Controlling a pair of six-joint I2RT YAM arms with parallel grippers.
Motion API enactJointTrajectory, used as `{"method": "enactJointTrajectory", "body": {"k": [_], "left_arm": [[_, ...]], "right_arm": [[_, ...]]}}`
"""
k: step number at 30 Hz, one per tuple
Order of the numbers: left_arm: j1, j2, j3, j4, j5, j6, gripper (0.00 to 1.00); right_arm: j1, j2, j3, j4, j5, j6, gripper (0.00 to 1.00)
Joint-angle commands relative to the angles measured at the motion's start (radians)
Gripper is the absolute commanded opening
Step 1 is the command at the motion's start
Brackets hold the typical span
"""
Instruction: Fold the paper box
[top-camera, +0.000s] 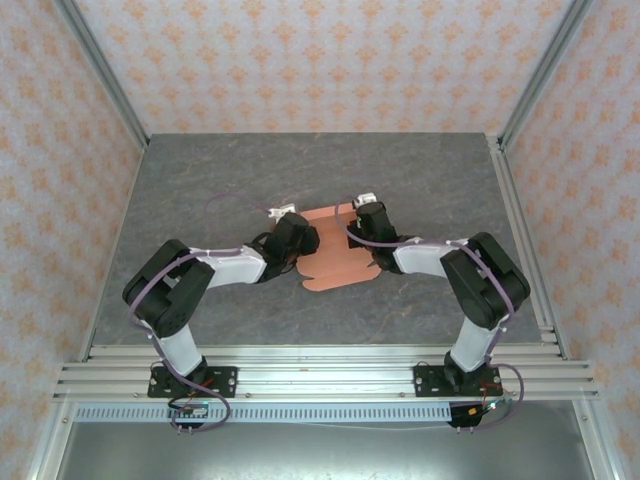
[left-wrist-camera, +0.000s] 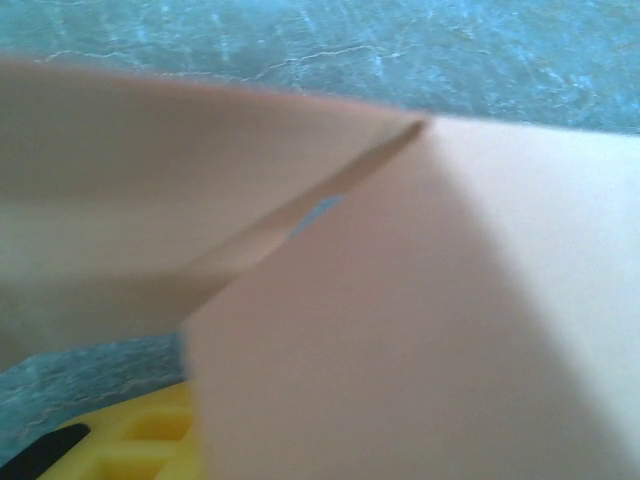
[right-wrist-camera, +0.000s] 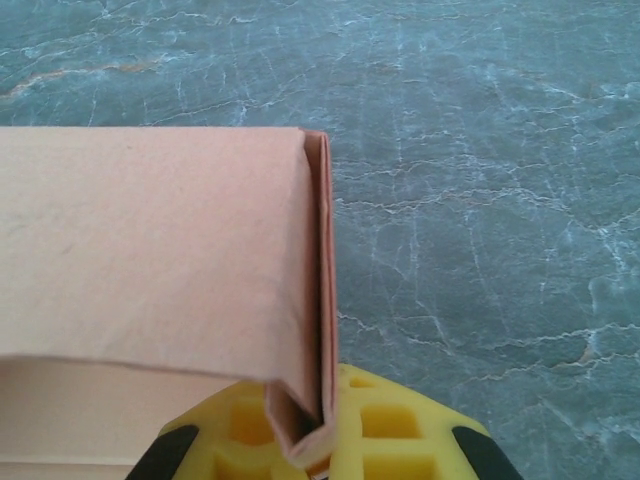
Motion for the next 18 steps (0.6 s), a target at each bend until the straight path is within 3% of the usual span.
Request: {"method": "enactJointTrajectory", "body": {"k": [1,14,18], "left_arm": [[-0.005,0.029,0.024,0.004,-0.039,0.025,0.4],[-0.006,0.093,0.054,0.026,0.029,0.046,0.33],[-0.01,0.032,0.016,0.004,0.052,0.07,0.43]], "right_arm": [[0.006,0.016,0.022,0.004,0.022,-0.01,0.0],[0.006,0.024,0.021,0.002,0.021,0.001,0.0],[0.007,0.029,0.027,-0.004,0.044,0.013,0.0]]}}
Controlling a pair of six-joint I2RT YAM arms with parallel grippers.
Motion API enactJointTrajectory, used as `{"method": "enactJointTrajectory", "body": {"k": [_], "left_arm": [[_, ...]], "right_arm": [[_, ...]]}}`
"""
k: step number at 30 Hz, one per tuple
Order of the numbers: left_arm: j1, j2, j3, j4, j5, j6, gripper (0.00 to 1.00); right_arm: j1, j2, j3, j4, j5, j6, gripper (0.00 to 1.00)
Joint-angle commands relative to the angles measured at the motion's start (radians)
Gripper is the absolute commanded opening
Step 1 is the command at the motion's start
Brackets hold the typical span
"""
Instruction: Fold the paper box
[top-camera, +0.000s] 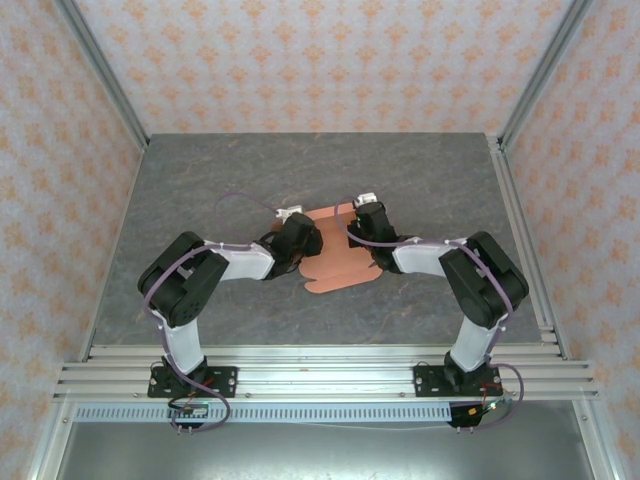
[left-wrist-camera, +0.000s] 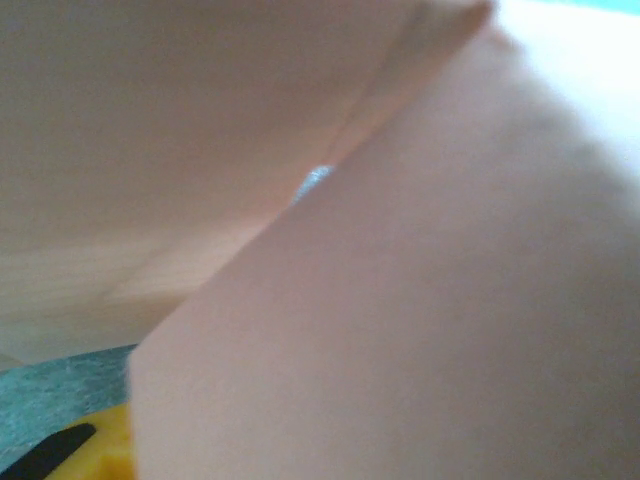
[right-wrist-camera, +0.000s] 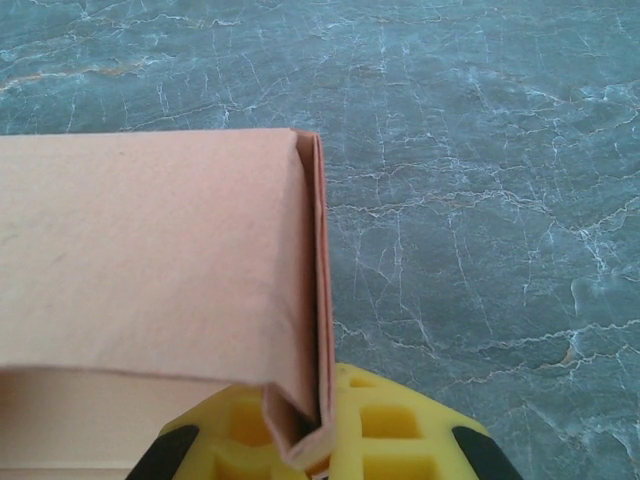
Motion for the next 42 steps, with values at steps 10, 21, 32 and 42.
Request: {"method": "enactJointTrajectory", "body": {"k": [10,21,32,42], "left_arm": [[-0.024,-0.315,-0.172,-0.115,0.158,0.108,0.64],[0.092,-0.726,-0.301,-0.326,-0.1,0.266,0.58],[0.349,-0.433,-0.216,-0.163,-0.051,0.261,0.34],[0.364,-0.177,-0.095,-0.003,0.101,0.326,0.24]], "right_arm": [[0.006,0.034,0.032,-0.013,0.03,0.017,0.0],[0.006,0.04,0.042,-0.021,0.02,0.015,0.0],[0.006,0.051,0.045,-0.021,0.004,0.015,0.0],[0.007,0.071,0.062,-0.033,0.002,0.011,0.0]]}}
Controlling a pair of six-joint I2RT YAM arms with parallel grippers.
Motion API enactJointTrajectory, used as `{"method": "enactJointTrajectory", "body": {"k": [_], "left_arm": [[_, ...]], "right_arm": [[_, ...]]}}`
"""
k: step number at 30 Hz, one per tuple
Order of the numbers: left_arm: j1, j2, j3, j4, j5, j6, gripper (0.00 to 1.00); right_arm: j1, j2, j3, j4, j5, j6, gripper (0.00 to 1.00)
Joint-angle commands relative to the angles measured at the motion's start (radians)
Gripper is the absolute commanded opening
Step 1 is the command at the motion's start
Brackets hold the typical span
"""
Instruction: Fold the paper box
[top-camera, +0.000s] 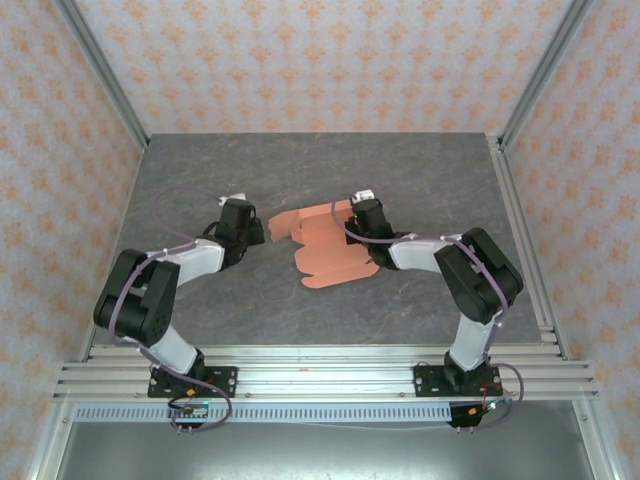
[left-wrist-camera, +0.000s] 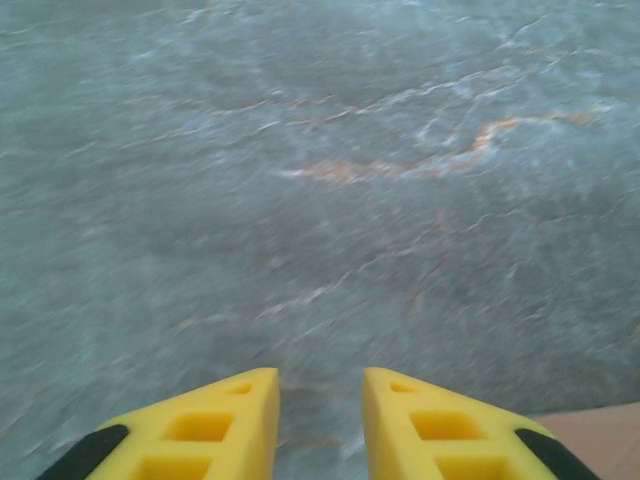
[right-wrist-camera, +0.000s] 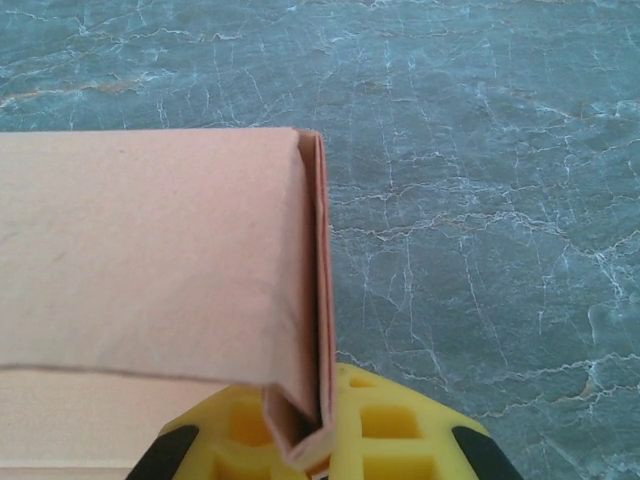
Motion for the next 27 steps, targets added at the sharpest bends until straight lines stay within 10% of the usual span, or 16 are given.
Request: {"method": "enactJointTrajectory", "body": {"k": [1,27], "left_arm": [[0.003,0.035,0.023,0.121,0.082,0.028,0.24],[-0.093,0.128,0.044,0.27,0.305,0.153,0.23]], "right_arm": [[0.005,0.029,0.018,-0.037,-0.003,0.007,0.0],[0.005,0.091,0.073,-0.066,-0.005,0.012,0.0]]}}
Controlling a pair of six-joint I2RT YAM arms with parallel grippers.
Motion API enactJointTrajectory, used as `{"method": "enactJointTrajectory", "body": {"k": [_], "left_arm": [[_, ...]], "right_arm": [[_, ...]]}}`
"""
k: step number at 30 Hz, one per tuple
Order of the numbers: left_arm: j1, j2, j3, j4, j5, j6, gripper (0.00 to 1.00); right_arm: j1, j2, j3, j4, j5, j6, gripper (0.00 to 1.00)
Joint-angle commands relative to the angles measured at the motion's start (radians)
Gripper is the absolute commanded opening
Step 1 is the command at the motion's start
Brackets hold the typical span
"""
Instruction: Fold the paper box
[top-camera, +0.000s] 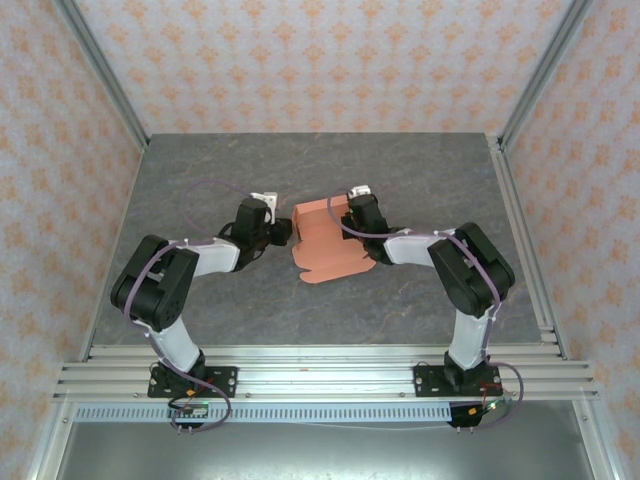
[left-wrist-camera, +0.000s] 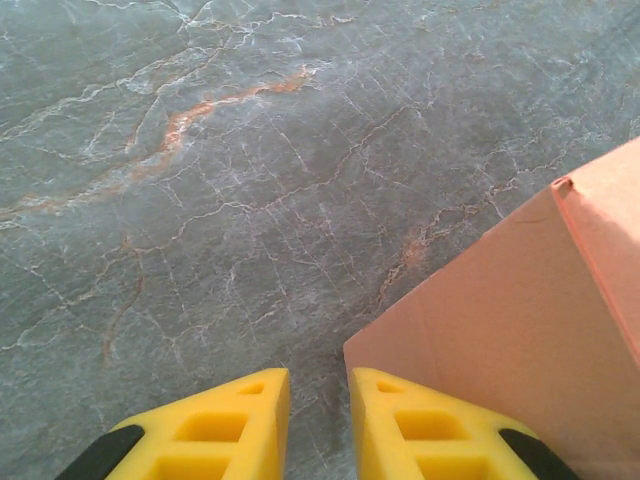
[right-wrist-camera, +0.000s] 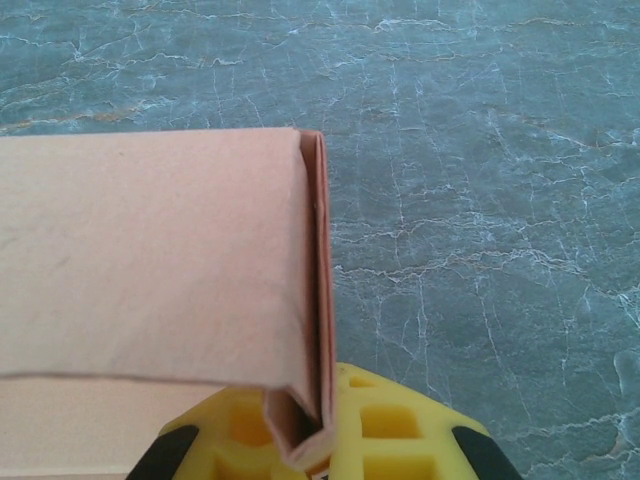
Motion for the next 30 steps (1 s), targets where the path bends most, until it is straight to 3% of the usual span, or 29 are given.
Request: {"method": "enactJointTrajectory", "body": {"k": [1,5,12,15,30], "left_arm": [[-0.012,0.023,0.034,0.05,0.047,0.032,0.23],[-0.023,0.017,0.047,0.015,0.052,0.043,0.32],[-0.065,0.005,0.044,-0.038,0.02,0.092,0.34],[-0.079,0.018,0.045,-0.041,0.008,0.113,0.41],[-0.103,-0.028,-0.025,-0.087,-0.025,0.158,0.44]], "right_arm": [[0.006,0.035,0.008,-0.066,-0.016,0.007,0.0],[0.006,0.029,0.005,-0.069,-0.017,0.004,0.0],[0.006,0.027,0.004,-0.069,-0.017,0.004,0.0],[0.006,0.025,0.004,-0.072,-0.019,0.005,0.0],[0.005,0.017,-0.01,-0.076,-0.023,-0.011,0.0]]}}
